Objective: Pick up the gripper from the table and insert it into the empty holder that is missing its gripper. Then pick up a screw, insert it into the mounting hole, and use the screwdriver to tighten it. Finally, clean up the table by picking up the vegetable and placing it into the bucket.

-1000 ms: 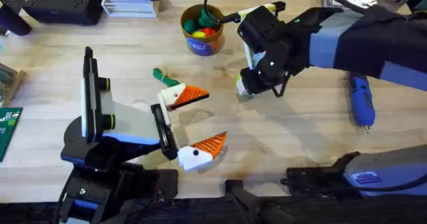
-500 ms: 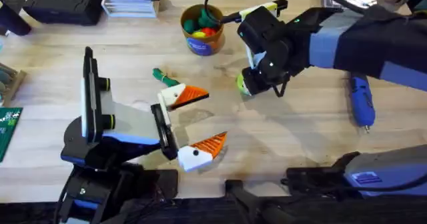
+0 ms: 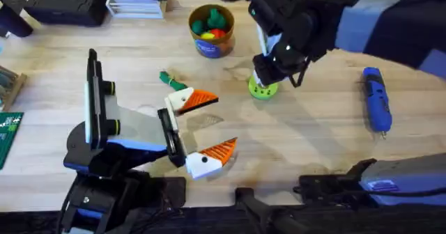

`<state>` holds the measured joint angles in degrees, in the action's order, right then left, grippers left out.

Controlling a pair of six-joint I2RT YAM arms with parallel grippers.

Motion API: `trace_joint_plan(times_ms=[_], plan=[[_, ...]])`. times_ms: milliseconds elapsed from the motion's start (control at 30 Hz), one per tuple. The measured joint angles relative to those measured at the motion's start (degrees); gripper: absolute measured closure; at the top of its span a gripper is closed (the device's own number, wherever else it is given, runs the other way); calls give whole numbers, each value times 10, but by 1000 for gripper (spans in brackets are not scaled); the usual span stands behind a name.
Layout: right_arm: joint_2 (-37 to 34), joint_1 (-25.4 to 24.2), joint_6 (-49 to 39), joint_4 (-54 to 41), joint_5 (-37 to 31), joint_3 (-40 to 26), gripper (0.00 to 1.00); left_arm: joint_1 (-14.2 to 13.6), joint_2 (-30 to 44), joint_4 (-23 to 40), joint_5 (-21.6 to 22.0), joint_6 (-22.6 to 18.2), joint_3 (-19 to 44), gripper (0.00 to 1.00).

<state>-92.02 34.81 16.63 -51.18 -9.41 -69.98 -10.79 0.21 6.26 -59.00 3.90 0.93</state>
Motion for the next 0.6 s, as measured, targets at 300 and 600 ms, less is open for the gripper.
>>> trace_joint_plan(times_ms=[300, 600], plan=[[6, 0, -46, -49, 121, -141, 994, 0, 0, 0, 0, 0, 0, 16], [6, 26, -55, -87, 257, -240, 994, 0, 0, 0, 0, 0, 0, 15]])
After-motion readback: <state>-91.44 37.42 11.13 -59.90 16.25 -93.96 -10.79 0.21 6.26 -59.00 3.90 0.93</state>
